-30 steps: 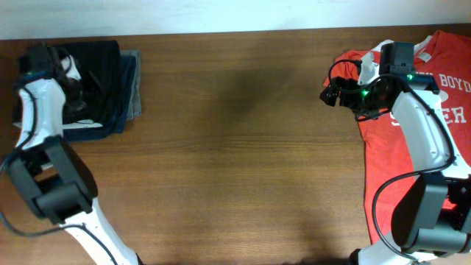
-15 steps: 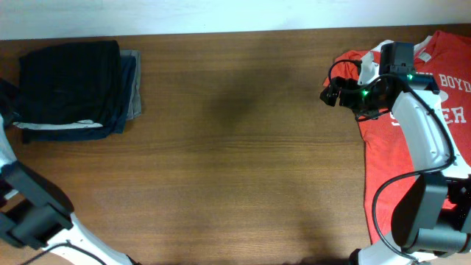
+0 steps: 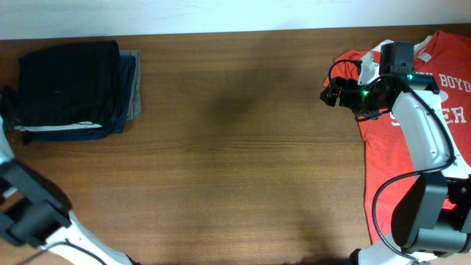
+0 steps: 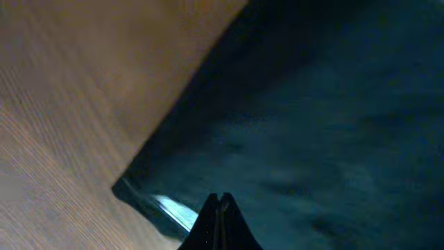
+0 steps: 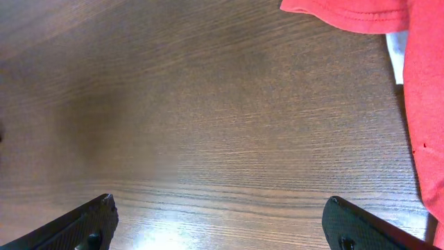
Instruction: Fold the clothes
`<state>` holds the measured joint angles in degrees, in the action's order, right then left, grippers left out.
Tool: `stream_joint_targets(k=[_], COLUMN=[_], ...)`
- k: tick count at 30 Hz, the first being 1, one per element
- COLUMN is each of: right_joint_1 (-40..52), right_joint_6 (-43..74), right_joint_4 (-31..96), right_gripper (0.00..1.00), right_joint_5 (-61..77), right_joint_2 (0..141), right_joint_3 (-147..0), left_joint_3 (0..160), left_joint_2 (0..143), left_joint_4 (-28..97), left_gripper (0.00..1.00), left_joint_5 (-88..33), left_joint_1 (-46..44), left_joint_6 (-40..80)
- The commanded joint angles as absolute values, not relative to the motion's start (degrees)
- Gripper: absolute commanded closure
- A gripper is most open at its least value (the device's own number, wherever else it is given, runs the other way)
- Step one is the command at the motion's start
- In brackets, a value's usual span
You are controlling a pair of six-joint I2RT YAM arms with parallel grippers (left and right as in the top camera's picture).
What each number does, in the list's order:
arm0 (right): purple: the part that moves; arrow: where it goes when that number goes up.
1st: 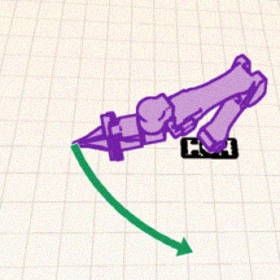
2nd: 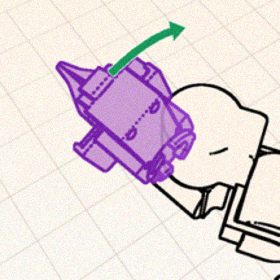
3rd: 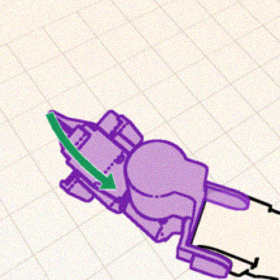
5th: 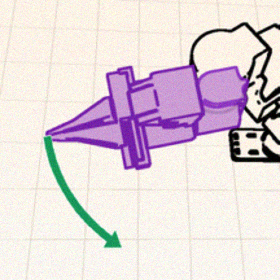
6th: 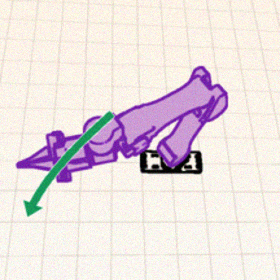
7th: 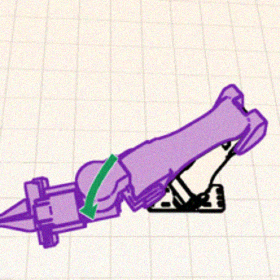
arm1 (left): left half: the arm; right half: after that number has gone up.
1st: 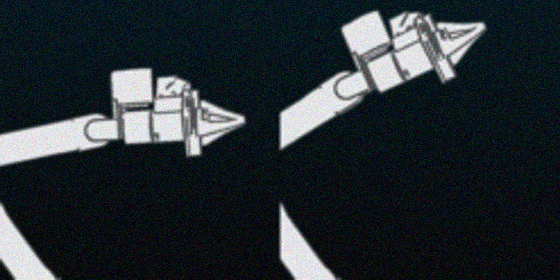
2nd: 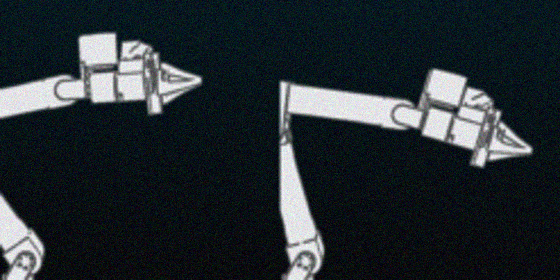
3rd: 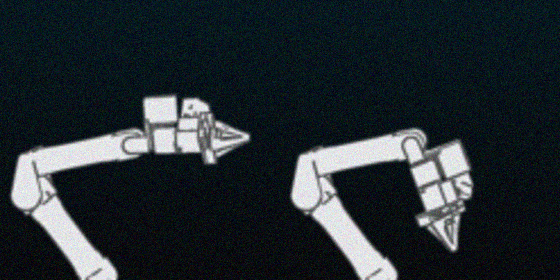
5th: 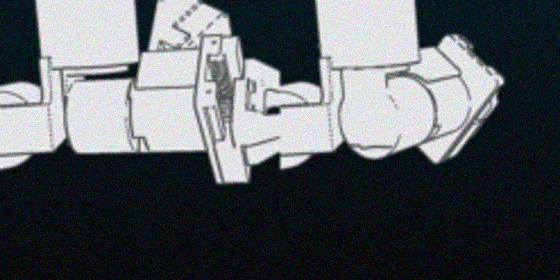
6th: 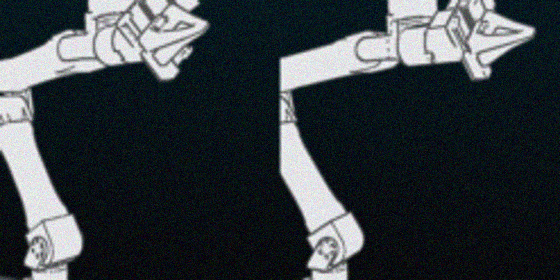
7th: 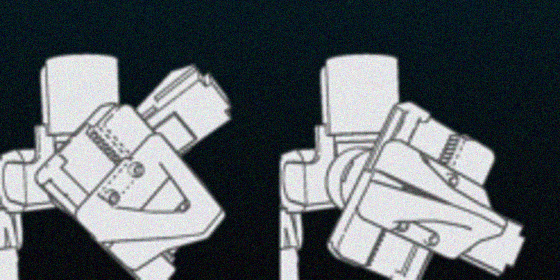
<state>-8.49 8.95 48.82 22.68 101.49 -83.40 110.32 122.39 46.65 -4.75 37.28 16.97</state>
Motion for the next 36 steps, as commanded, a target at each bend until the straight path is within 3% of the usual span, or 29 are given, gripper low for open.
stream_joint_targets(k=[1,5,8,9,12,13,31,36], right_joint_1=[-8.7,-8.7,-8.7,-8.7,-8.7,-8.7,-8.6,-8.6], right_joint_6=[8.8,8.8,8.8,8.8,8.8,8.8,8.8,8.8], right_joint_4=[48.7,48.7,48.7,48.7,48.7,48.7,48.7,48.7], right_gripper=[0.01,0.02,0.02,0.02,0.02,0.02,0.02,0.02], right_joint_5=[22.2,22.2,22.2,22.2,22.2,22.2,22.2,22.2], right_joint_2=[101.5,101.5,101.5,101.5,101.5,101.5,101.4,91.0], right_joint_3=[-83.5,-83.5,-83.5,-83.5,-83.5,-83.5,-83.5,-83.5], left_joint_3=[113.4,113.4,113.4,113.4,113.4,113.4,113.4,113.4], left_joint_2=[105.5,101.1,102.8,103.6,104.7,104.9,104.9,104.9], left_joint_4=[48.7,56.3,60.1,60.4,61.4,61.5,62.2,62.2], left_gripper=[0.99,0.99,0.87,0.62,0.13,0.01,0.01,0.01], left_joint_5=[-11.3,-11.2,-8.5,-6.5,-5.9,-6.0,-6.0,-6.0], left_joint_1=[30.5,16.1,5.8,2.6,-1.4,-1.9,-2.5,-2.5], left_joint_6=[17.3,17.0,16.8,15.2,10.6,10.6,10.6,10.6])
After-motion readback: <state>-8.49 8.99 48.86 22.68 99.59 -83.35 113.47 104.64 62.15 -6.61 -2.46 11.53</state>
